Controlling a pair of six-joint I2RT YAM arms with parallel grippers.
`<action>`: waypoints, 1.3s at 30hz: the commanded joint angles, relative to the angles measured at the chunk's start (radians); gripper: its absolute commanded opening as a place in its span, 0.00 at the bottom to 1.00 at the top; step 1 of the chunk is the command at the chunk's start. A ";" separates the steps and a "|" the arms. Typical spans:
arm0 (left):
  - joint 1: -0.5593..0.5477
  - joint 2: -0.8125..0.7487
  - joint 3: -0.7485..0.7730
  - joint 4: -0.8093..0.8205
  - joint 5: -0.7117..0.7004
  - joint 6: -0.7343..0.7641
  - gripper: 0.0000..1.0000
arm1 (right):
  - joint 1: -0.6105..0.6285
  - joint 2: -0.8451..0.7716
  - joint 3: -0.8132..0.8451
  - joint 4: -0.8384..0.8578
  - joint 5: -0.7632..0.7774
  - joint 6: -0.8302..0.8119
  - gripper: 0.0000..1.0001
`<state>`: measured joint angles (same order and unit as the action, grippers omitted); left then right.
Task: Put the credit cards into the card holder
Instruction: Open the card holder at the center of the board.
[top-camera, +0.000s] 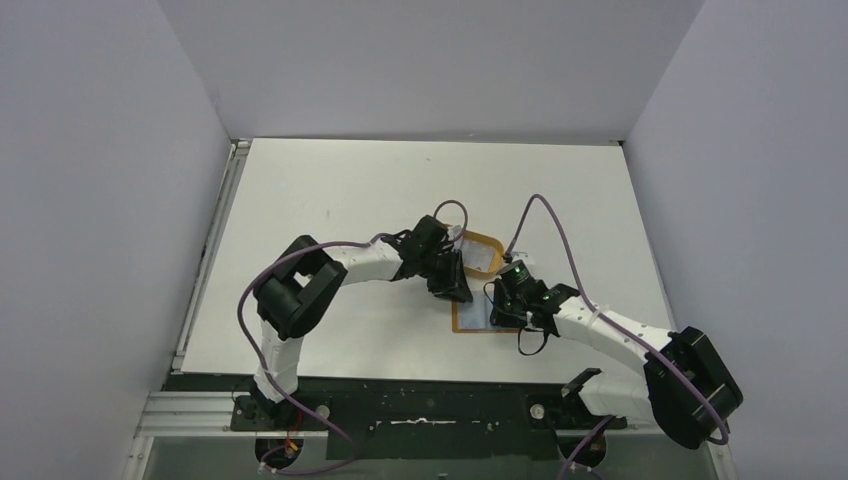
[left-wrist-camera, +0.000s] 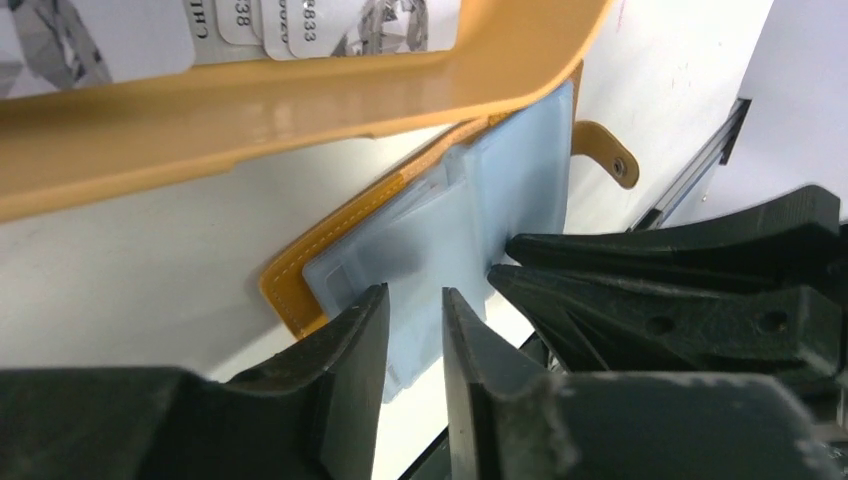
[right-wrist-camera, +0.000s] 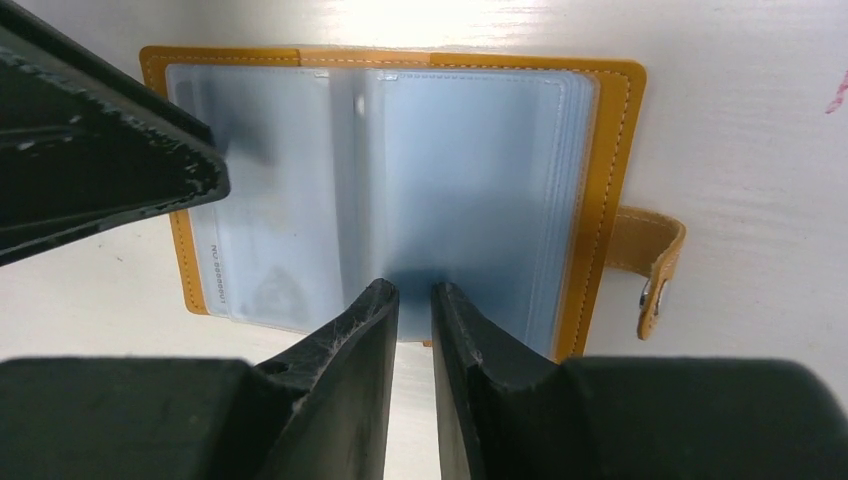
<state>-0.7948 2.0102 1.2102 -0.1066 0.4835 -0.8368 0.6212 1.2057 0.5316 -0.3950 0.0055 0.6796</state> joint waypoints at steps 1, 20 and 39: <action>0.009 -0.098 0.004 -0.007 0.016 0.026 0.31 | -0.006 -0.019 -0.006 0.054 0.007 0.013 0.21; 0.047 -0.266 -0.178 -0.007 -0.071 0.008 0.43 | 0.039 0.027 0.064 0.063 0.002 0.004 0.21; 0.069 -0.306 -0.227 0.013 -0.072 0.009 0.43 | 0.069 0.004 0.143 -0.060 0.041 -0.019 0.38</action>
<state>-0.7467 1.7813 1.0004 -0.1314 0.4191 -0.8307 0.7017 1.3018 0.6209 -0.3969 0.0010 0.6781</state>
